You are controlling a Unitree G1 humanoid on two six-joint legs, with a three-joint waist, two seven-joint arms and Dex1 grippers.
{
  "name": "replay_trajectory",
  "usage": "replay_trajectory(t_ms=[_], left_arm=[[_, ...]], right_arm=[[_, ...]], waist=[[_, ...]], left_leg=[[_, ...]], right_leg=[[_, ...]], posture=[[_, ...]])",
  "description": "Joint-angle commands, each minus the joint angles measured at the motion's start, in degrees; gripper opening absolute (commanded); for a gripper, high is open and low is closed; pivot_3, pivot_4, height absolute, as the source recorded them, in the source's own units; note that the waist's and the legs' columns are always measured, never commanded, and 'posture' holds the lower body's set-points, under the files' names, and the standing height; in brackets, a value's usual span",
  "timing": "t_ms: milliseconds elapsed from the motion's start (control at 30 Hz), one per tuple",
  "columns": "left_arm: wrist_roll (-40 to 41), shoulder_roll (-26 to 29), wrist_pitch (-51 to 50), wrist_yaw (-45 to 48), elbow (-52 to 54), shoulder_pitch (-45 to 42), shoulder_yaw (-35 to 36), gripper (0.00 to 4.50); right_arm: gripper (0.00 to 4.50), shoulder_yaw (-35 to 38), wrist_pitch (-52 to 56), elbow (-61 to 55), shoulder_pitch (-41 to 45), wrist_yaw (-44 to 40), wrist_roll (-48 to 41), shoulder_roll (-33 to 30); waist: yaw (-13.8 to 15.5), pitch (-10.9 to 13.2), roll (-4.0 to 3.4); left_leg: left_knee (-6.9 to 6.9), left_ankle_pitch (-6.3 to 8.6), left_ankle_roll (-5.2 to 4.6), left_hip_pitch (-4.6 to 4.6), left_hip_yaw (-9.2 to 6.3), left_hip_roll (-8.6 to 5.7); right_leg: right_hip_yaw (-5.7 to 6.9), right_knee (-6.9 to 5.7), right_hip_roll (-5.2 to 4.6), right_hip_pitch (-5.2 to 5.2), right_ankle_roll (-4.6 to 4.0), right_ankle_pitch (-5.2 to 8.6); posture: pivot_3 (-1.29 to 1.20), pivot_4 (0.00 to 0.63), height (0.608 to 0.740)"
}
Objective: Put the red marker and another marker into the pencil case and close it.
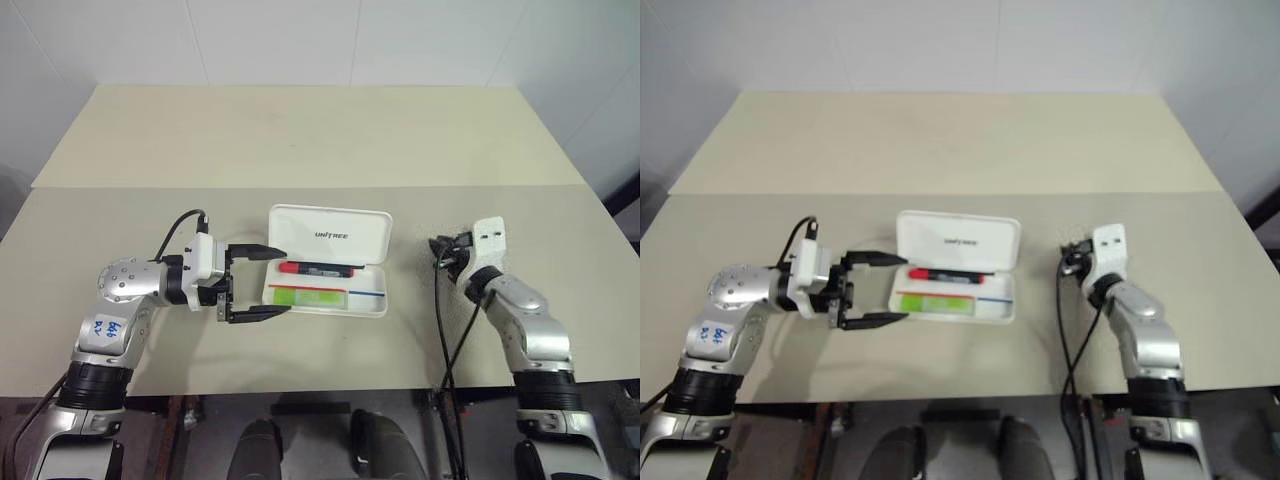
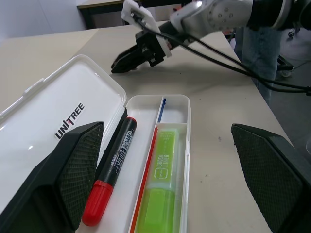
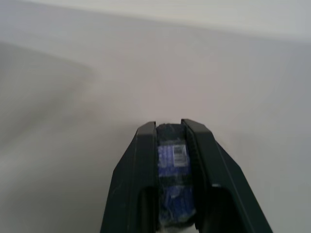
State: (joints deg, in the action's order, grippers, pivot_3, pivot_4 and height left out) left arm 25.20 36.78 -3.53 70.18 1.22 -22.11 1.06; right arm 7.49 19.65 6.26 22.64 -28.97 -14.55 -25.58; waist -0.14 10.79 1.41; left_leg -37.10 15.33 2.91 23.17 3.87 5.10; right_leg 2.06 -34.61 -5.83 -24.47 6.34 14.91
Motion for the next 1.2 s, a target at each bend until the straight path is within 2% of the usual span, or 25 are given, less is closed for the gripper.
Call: replay_trajectory(t_ms=[33,100,233,367,567,867,1200], left_arm=[[-0.2,0.2,1.1,0.0,0.5,-0.4,0.4,4.5],[-0.3,0.1,1.1,-0.1,0.4,-0.4,0.3,4.5],[-0.3,0.3,1.4,-0.1,0.5,0.5,0.6,4.5],[-0.3,0.1,1.5,-0.4,0.8,0.9,0.6,4.5],[0.0,0.1,0.9,-1.0,2.3,1.7,0.6,4.5],[0.1,0.0,0.4,-1.6,3.0,1.8,0.5,4.5],[0.1,0.0,-0.1,-2.3,3.1,1.2,0.3,4.5]], right_arm=[[0.42,0.8,-3.5,-4.3,1.0,-9.8,-3.7,-4.3],[0.42,0.9,-4.4,-4.2,1.0,-12.9,-4.5,-6.0],[0.42,0.8,-1.8,-13.8,-3.4,-26.7,-12.6,-12.2],[0.42,-1.8,-0.3,-19.4,-5.4,-31.1,-15.5,-13.2],[0.42,-8.7,-1.5,-21.1,-3.7,-32.9,-13.8,-10.2],[0.42,-17.3,-8.8,-11.8,-0.5,-35.8,-6.3,-6.1],[0.42,-18.2,-14.2,-3.6,1.5,-38.2,-4.0,-4.2]], waist=[[0.0,0.0,0.0],[0.1,0.0,0.0],[0.5,0.0,0.0],[0.3,0.0,0.01],[0.1,0.0,0.01],[0.5,0.0,0.03],[0.3,0.0,0.03]], left_leg=[[0.0,0.0,0.0,0.0,0.0,0.01],[-0.01,0.0,0.0,0.0,0.0,0.01],[0.0,0.01,-0.01,0.03,0.0,0.0],[-0.05,0.02,0.0,0.02,0.0,0.01],[-0.11,0.01,0.01,-0.02,-0.01,0.01],[-0.12,0.01,0.01,0.02,0.0,0.01],[-0.12,0.01,0.02,-0.01,0.0,0.01]], right_leg=[[0.0,0.01,0.02,0.0,0.0,0.0],[0.0,0.04,0.03,0.0,0.0,0.0],[0.0,0.08,0.03,0.0,0.02,0.0],[0.0,0.1,0.04,0.01,0.03,-0.01],[-0.02,0.0,0.04,0.01,0.02,-0.02],[-0.03,0.06,0.04,0.01,0.02,-0.02],[-0.03,-0.03,0.06,0.01,0.02,-0.02]], posture=[[0.0,0.15,0.74],[0.0,0.15,0.74],[0.0,0.15,0.74],[0.0,0.15,0.74],[0.0,0.15,0.74],[0.0,0.15,0.74],[0.0,0.15,0.74]])
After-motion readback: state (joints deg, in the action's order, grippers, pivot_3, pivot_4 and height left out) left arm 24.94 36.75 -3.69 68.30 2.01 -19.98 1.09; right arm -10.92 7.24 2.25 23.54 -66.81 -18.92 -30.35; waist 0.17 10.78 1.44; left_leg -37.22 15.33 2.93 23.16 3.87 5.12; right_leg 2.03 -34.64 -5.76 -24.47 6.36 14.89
